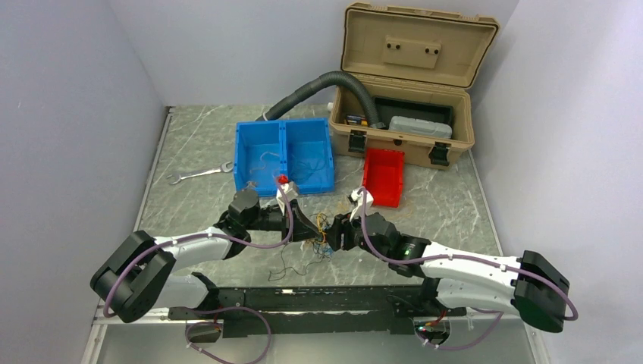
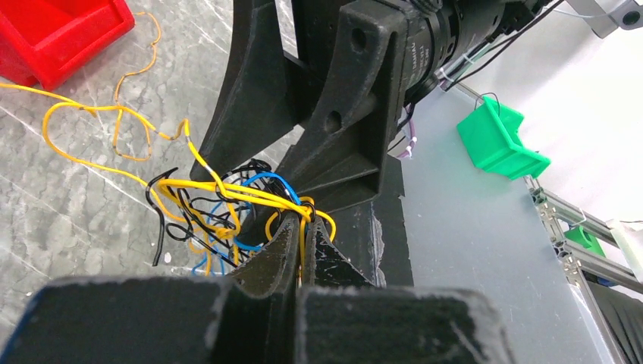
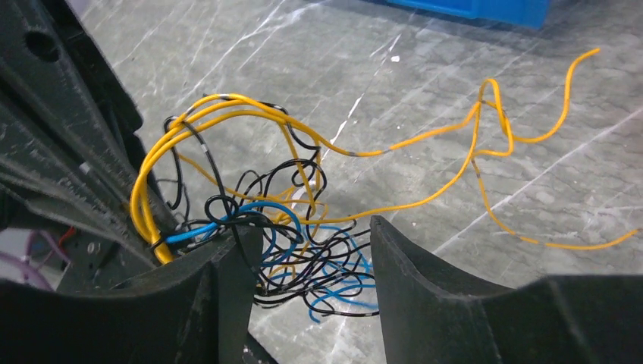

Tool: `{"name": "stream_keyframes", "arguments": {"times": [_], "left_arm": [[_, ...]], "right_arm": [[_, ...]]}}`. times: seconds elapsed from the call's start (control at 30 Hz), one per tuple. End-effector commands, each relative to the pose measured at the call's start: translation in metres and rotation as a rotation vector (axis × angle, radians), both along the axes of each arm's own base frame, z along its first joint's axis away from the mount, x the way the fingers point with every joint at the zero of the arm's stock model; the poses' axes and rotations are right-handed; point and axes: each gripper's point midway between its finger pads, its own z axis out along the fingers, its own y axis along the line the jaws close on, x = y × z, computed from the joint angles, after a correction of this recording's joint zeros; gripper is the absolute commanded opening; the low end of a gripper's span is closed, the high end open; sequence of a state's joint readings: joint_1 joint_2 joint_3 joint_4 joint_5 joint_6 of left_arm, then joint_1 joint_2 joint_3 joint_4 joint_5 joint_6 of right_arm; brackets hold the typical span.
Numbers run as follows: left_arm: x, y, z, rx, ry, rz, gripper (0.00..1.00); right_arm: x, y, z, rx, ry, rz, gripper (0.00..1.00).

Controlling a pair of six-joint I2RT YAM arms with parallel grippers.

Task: Untangle the cables

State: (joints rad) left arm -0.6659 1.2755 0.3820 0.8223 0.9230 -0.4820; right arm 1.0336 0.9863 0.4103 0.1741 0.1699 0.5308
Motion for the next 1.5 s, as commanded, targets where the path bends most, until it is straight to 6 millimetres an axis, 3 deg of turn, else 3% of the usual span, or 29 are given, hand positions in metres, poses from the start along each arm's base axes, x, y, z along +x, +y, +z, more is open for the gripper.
{"name": "stream_keyframes", "arguments": {"times": [0.0,0.13,0.3,0.47,0.57,0.77,0.87,0.9,1.03,1.13,1.27,1.37,1.47], "left_arm": [[-0.007,-0.003,0.026,-0.073,-0.082,-0.062,0.00],[-0.010,-0.001,0.031,-0.093,-0.091,-0.069,0.00],[-0.018,0.006,0.045,-0.154,-0.129,-0.067,0.00],[-0.004,0.011,0.057,-0.174,-0.137,0.022,0.00],[0.020,0.012,0.056,-0.117,-0.108,0.145,0.00],[0.066,0.039,0.040,0.107,-0.089,0.474,0.00],[0.086,0.064,0.019,0.228,-0.003,0.676,0.00],[0.090,0.071,0.014,0.263,0.014,0.723,0.00],[0.100,0.105,-0.012,0.398,0.099,0.920,0.00],[0.106,0.136,-0.022,0.459,0.145,1.094,0.00],[0.102,0.162,-0.032,0.509,0.186,1.222,0.00],[0.098,0.160,-0.034,0.505,0.185,1.197,0.00],[0.087,0.125,-0.024,0.423,0.116,0.974,0.00]], "right_arm": [[0.030,-0.003,0.019,0.112,-0.051,-0.230,0.55],[0.043,-0.018,-0.021,-0.047,0.043,-0.395,0.50],[0.035,-0.040,-0.065,-0.144,0.154,-0.516,0.48],[0.020,-0.067,-0.083,-0.161,0.216,-0.578,0.47],[0.014,-0.092,-0.084,-0.189,0.226,-0.649,0.48],[0.008,-0.151,-0.062,-0.222,0.194,-0.848,0.43],[0.008,-0.163,-0.045,-0.173,0.168,-0.882,0.33],[0.007,-0.169,-0.040,-0.158,0.167,-0.908,0.24],[0.007,-0.176,-0.021,-0.082,0.153,-0.933,0.09],[0.006,-0.195,-0.005,-0.078,0.137,-1.012,0.00],[0.004,-0.211,0.013,-0.059,0.116,-1.088,0.00],[0.001,-0.230,0.025,-0.062,0.094,-1.161,0.00],[0.014,-0.201,0.044,-0.103,0.033,-0.989,0.03]]}}
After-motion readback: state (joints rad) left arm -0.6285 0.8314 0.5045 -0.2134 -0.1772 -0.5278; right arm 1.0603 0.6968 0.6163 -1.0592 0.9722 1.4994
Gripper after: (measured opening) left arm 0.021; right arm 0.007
